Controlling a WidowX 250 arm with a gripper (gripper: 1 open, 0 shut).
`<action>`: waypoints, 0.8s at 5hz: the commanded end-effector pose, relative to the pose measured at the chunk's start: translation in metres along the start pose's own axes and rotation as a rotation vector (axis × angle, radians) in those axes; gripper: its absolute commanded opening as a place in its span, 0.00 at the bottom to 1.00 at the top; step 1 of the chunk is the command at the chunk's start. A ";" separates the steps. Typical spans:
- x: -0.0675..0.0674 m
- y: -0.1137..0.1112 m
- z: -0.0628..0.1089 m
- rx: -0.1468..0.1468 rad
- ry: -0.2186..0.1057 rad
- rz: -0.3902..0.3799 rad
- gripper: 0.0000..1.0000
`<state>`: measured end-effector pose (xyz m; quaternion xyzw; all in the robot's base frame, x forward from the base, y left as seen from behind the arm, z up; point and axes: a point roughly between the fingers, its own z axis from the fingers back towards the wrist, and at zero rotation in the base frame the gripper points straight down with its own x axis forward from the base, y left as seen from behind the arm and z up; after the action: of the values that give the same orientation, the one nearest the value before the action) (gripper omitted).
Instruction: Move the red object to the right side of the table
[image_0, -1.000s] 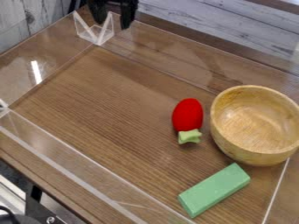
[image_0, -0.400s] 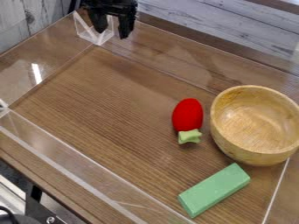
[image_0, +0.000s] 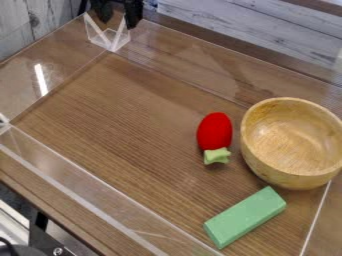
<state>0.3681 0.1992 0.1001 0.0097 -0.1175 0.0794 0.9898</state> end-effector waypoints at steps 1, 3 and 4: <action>0.005 -0.009 0.014 0.012 -0.053 -0.033 1.00; 0.000 -0.039 0.010 -0.026 -0.061 -0.077 1.00; 0.000 -0.025 0.004 -0.030 -0.077 -0.093 1.00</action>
<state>0.3662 0.1687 0.0758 -0.0147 -0.1210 0.0325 0.9920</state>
